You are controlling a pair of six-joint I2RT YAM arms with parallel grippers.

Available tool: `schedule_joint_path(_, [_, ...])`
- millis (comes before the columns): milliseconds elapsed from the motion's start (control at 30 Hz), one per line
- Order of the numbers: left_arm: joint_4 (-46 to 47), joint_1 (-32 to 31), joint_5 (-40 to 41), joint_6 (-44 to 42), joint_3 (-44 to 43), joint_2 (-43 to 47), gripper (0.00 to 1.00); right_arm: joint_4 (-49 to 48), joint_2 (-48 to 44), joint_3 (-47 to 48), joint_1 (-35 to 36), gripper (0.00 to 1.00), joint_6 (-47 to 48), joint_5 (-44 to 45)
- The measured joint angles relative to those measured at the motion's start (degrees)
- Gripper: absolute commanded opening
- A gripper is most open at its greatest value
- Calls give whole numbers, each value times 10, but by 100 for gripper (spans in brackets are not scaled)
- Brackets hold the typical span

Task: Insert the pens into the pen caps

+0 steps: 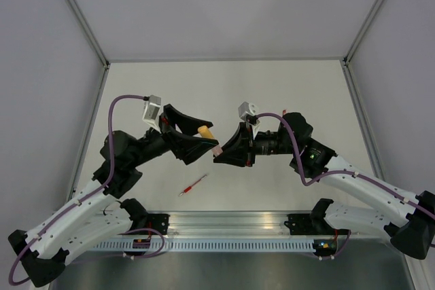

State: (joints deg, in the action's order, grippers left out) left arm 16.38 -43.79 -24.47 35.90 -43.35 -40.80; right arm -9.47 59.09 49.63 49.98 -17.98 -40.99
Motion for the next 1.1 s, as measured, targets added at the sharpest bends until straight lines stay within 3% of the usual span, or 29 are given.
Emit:
schedule_joint_path(300, [0, 0, 4, 0, -16, -3, 76, -4, -1, -4, 1, 0, -8, -17])
schedule_joint_path(433, [0, 0, 4, -2, -16, -3, 62, -4, -1, -5, 1, 0, -9, -18])
schedule_joint_path(467, [0, 0, 4, -3, -16, -3, 49, -4, -1, -5, 1, 0, -9, -18])
schedule_joint_path(533, [0, 0, 4, -6, -16, -3, 37, -4, -1, -5, 1, 0, -11, -19])
schedule_joint_path(600, [3, 0, 3, -7, -16, -3, 3, -4, -1, -5, 1, 0, -14, -22])
schedule_joint_path(867, [95, 0, -13, 17, 36, 1, 2, 5, -3, -3, 3, 0, -21, -24])
schedule_joint_path(1100, [216, 5, 0, 61, 95, 0, 2, 82, 4, 43, 6, 0, -19, -17])
